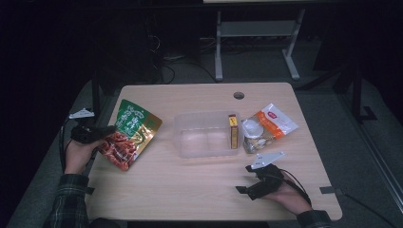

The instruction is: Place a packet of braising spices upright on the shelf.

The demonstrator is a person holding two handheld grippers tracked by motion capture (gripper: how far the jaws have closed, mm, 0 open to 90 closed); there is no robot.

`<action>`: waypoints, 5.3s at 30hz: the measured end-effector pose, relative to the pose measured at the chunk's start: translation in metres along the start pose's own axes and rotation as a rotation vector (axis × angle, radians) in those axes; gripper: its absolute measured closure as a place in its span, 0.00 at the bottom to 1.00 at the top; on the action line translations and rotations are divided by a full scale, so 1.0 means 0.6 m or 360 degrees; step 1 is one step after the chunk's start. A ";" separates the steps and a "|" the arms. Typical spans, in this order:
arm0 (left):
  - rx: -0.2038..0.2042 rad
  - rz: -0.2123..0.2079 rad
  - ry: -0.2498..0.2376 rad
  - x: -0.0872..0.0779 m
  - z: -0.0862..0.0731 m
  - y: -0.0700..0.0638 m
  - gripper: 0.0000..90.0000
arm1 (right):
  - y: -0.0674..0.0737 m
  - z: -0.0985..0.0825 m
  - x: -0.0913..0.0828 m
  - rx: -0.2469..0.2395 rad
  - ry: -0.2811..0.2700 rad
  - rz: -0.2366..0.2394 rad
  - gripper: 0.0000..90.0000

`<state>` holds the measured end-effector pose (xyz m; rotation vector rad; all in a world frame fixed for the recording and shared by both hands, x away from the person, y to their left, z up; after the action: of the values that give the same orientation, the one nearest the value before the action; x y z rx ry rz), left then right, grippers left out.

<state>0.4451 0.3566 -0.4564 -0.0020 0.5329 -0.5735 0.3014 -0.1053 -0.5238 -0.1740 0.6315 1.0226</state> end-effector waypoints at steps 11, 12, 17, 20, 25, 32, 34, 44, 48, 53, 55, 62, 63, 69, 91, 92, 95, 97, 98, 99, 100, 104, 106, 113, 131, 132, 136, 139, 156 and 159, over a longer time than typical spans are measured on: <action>0.0032 -0.0175 -0.0025 -0.040 0.006 -0.046 1.00 | 0.003 0.003 0.001 0.0025 -0.0006 0.0018 0.15; 0.0030 -0.0191 -0.0034 -0.042 0.007 -0.052 1.00 | 0.004 0.003 0.001 0.0036 -0.0006 0.0027 0.15; 0.0069 -0.0253 -0.0026 -0.056 0.006 -0.081 1.00 | 0.006 0.005 0.001 0.0061 -0.0018 0.0049 0.15; 0.0086 -0.0300 -0.0006 -0.065 0.004 -0.102 1.00 | 0.008 0.006 0.000 0.0075 -0.0024 0.0062 0.15; 0.0129 -0.0370 0.0004 -0.079 0.000 -0.136 1.00 | 0.009 0.007 0.000 0.0077 -0.0027 0.0066 0.16; 0.0171 -0.0467 0.0011 -0.081 -0.003 -0.180 1.00 | 0.011 0.012 0.000 0.0087 -0.0048 0.0076 0.16; 0.0192 -0.0526 0.0009 -0.075 0.000 -0.206 1.00 | 0.013 0.013 0.000 0.0084 -0.0051 0.0083 0.16; 0.0293 -0.0692 0.0034 -0.042 0.010 -0.300 1.00 | 0.025 0.034 -0.005 0.0099 -0.0123 0.0140 0.16; 0.0326 -0.0738 0.0051 -0.026 0.011 -0.328 1.00 | 0.031 0.044 -0.007 0.0092 -0.0157 0.0162 0.16; 0.0369 -0.0801 0.0077 -0.007 0.011 -0.361 1.00 | 0.042 0.065 -0.008 0.0078 -0.0206 0.0194 0.16; 0.0381 -0.0825 0.0094 0.001 0.009 -0.374 1.00 | 0.048 0.075 -0.007 0.0072 -0.0231 0.0218 0.17; 0.0413 -0.0876 0.0132 0.026 0.002 -0.410 1.00 | 0.059 0.108 0.001 0.0035 -0.0291 0.0259 0.19; 0.0413 -0.0876 0.0132 0.026 0.002 -0.410 1.00 | 0.058 0.113 0.004 0.0027 -0.0300 0.0261 0.21; 0.0447 -0.0908 0.0138 0.043 0.004 -0.434 1.00 | 0.057 0.131 0.017 0.0012 -0.0318 0.0290 0.30; 0.0418 -0.0959 0.0101 0.043 0.006 -0.450 1.00 | 0.062 0.132 0.037 0.0069 -0.0278 0.0459 1.00; 0.0417 -0.0962 0.0099 0.043 0.006 -0.449 1.00 | 0.063 0.134 0.034 0.0070 -0.0291 0.0471 1.00; 0.0391 -0.0976 0.0082 0.041 0.005 -0.448 1.00 | 0.067 0.142 0.023 0.0085 -0.0328 0.0518 1.00; 0.0399 -0.0978 0.0092 0.042 0.001 -0.447 1.00 | 0.069 0.152 0.013 0.0084 -0.0378 0.0532 1.00; 0.0404 -0.0977 0.0097 0.043 -0.002 -0.447 1.00 | 0.070 0.157 0.008 0.0080 -0.0403 0.0542 1.00; 0.0408 -0.0970 0.0110 0.046 -0.006 -0.447 1.00 | 0.069 0.160 0.004 0.0067 -0.0409 0.0540 1.00; 0.0406 -0.0969 0.0124 0.048 -0.010 -0.448 1.00 | 0.070 0.163 0.001 0.0073 -0.0421 0.0542 1.00; 0.0427 -0.0979 0.0147 0.052 -0.017 -0.451 1.00 | 0.066 0.165 -0.004 0.0059 -0.0432 0.0531 1.00; 0.0435 -0.0965 0.0148 0.053 -0.016 -0.450 0.98 | 0.064 0.166 -0.005 0.0053 -0.0435 0.0526 1.00; 0.0466 -0.0873 0.0111 0.048 -0.010 -0.426 0.81 | 0.060 0.172 -0.018 0.0004 -0.0438 0.0511 1.00; 0.0418 -0.0711 0.0170 0.016 -0.081 -0.359 0.32 | 0.079 0.221 -0.059 -0.0106 -0.0522 0.0567 1.00; 0.0411 -0.0702 0.0169 0.014 -0.086 -0.354 0.31 | 0.080 0.224 -0.060 -0.0109 -0.0521 0.0568 1.00; 0.0401 -0.0656 0.0157 0.012 -0.103 -0.336 0.26 | 0.083 0.237 -0.066 -0.0132 -0.0540 0.0574 1.00; 0.0412 -0.0612 0.0167 0.013 -0.115 -0.324 0.23 | 0.080 0.248 -0.071 -0.0135 -0.0545 0.0552 1.00; 0.0491 -0.0570 0.0176 0.035 -0.132 -0.301 0.16 | 0.055 0.318 -0.086 -0.0169 -0.0580 0.0426 1.00; 0.0489 -0.0567 0.0175 0.036 -0.132 -0.300 0.16 | 0.041 0.330 -0.083 -0.0172 -0.0584 0.0369 1.00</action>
<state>0.3293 0.2047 -0.5087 0.2313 0.5502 -1.0039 0.3438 -0.0465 -0.3312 -0.0046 0.2657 1.2757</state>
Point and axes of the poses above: each handheld gripper's, and its own axes: x roughly forward along the jaws, z roughly out of its top, y roughly to its left, the point moved 10 cm from there along x, roughly forward along the jaws, and after that the axes turned 10 degrees about -y, right-handed, at the moved point
